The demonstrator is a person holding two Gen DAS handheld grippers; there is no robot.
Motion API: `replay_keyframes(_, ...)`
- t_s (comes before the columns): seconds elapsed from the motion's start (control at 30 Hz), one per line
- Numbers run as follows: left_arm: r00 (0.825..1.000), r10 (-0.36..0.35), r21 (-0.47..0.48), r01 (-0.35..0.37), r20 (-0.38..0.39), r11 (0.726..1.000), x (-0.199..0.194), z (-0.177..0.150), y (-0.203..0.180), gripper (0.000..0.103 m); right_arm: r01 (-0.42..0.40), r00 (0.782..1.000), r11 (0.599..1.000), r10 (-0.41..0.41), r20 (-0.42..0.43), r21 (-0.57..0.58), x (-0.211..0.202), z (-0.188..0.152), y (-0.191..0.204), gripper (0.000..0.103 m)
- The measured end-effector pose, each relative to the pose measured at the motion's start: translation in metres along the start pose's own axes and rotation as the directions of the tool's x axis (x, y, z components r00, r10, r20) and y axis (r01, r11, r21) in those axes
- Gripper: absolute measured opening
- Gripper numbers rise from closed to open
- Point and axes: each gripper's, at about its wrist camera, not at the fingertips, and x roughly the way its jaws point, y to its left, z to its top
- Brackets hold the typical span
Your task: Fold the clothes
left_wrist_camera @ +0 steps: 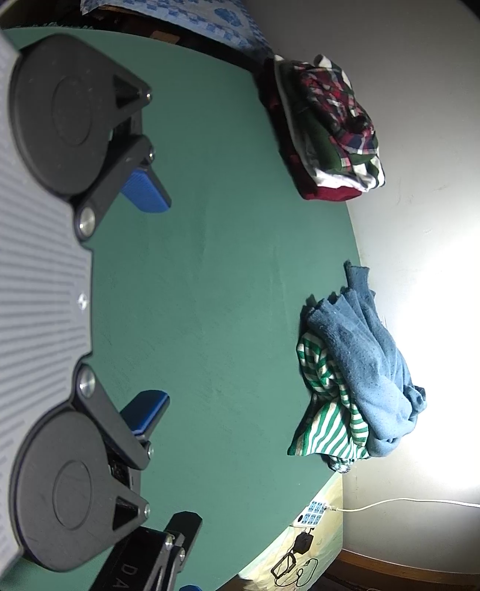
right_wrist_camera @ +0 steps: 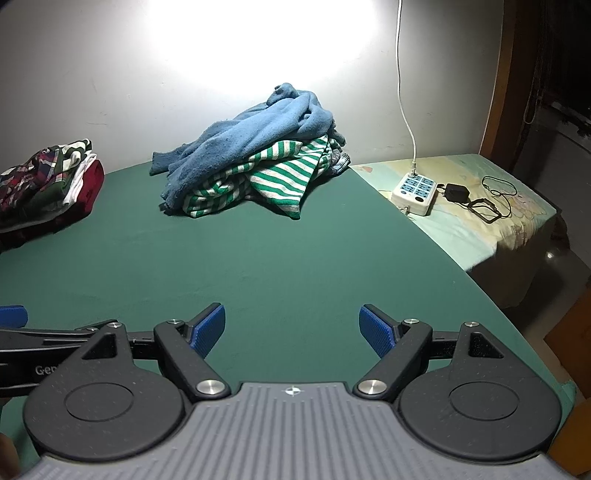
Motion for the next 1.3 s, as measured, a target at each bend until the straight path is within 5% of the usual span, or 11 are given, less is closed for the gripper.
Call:
replay_keyframes(0.4,0.999,0.027,0.012,-0.027,-0.03,1.0,0.035,0.024,-0.003,0.103,-0.042,0.998,0.998,0.039,-0.045,-0.051,0.034,0.005,0.0,0.082)
replay_keyframes(0.63,0.998,0.058,0.102,-0.061,0.032,0.993,0.064,0.088,-0.021,0.102,-0.116,0.993,0.99,0.115,-0.02,-0.081,0.081,0.07,-0.027,0.081)
replay_keyframes(0.93,0.995,0.048,0.203,-0.064,0.083,0.977,0.116,0.156,-0.065,0.102,-0.114,0.993,0.985,0.116,0.013,-0.13,0.154,0.15,-0.049,0.076)
replay_keyframes(1.3,0.999,-0.032,0.093,0.028,0.037,0.995,0.175,0.238,-0.084,0.098,-0.112,0.992,0.988,0.117,0.037,-0.111,0.223,0.228,-0.042,0.068)
